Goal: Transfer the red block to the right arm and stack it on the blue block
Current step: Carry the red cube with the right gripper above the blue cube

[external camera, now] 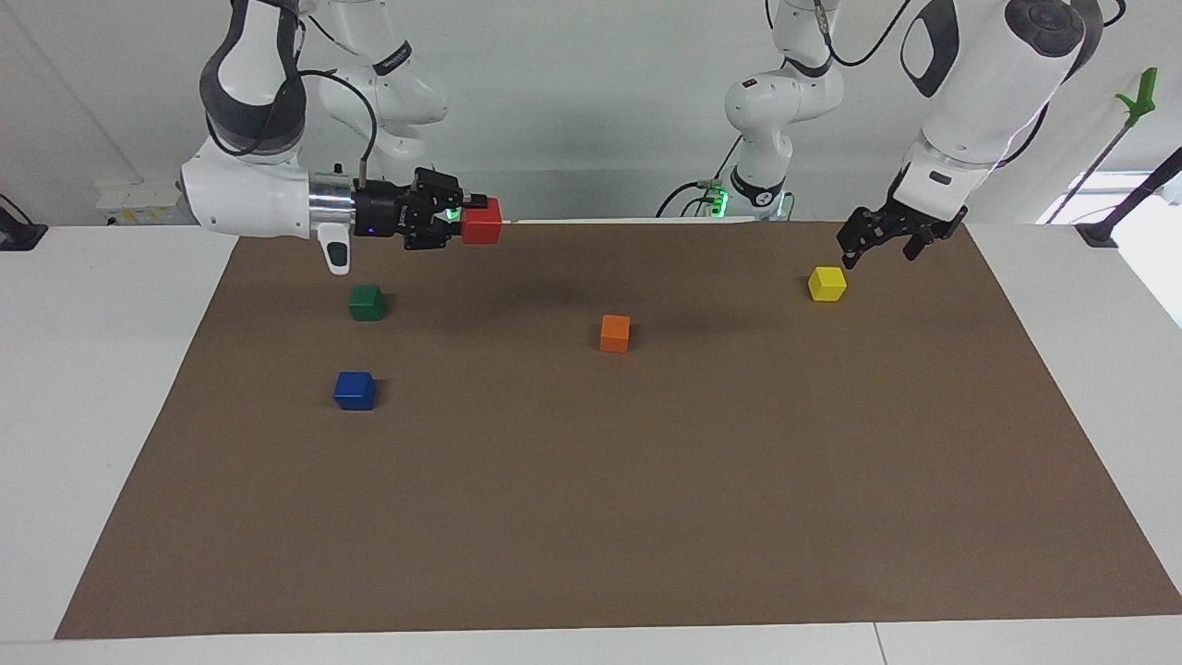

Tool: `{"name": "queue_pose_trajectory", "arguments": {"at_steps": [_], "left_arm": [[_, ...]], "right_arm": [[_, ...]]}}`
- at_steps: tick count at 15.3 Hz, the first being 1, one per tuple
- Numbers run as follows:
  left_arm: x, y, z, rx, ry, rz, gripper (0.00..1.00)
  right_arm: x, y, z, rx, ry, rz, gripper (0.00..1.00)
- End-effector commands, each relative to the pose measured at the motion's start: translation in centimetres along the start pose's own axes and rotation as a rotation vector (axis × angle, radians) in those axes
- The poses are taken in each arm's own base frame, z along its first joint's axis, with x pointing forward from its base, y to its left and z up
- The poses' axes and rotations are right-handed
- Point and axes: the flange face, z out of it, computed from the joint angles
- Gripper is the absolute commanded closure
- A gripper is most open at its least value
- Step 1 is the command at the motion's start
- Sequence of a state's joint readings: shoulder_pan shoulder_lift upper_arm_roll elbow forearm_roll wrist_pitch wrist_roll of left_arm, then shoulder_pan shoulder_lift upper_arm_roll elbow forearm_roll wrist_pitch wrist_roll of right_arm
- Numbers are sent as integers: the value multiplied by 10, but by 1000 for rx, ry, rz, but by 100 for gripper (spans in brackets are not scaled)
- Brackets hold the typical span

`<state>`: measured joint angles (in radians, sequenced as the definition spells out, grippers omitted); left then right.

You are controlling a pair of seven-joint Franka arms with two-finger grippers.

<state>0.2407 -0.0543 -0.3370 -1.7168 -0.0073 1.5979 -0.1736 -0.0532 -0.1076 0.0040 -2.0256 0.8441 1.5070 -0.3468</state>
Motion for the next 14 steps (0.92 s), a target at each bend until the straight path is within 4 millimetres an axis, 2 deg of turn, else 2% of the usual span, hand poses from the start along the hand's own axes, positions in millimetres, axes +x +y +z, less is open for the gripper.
{"name": "queue_pose_trajectory", "arguments": {"at_steps": [1, 4, 7, 8, 10, 11, 12, 14], "left_arm": [[-6, -10, -3, 29, 2, -2, 0], [-6, -10, -3, 28, 3, -5, 0], [-9, -1, 3, 31, 1, 18, 0], [-1, -6, -1, 21, 57, 15, 0], [2, -1, 0, 17, 81, 24, 0], [2, -5, -1, 17, 80, 18, 0], [4, -13, -4, 15, 77, 6, 0], [6, -16, -4, 16, 73, 17, 0]], "right_arm": [[4, -7, -26, -216, 35, -9, 100], [9, -7, -51, -438, 62, 9, 100], [10, 8, -62, -623, 61, 20, 100], [9, 13, -63, -694, 57, 41, 100], [12, 25, -59, -787, 71, 72, 100], [13, 34, -54, -803, 79, 82, 100], [19, 46, -48, -824, 85, 98, 100], [30, 69, -39, -876, 93, 106, 100]]}}
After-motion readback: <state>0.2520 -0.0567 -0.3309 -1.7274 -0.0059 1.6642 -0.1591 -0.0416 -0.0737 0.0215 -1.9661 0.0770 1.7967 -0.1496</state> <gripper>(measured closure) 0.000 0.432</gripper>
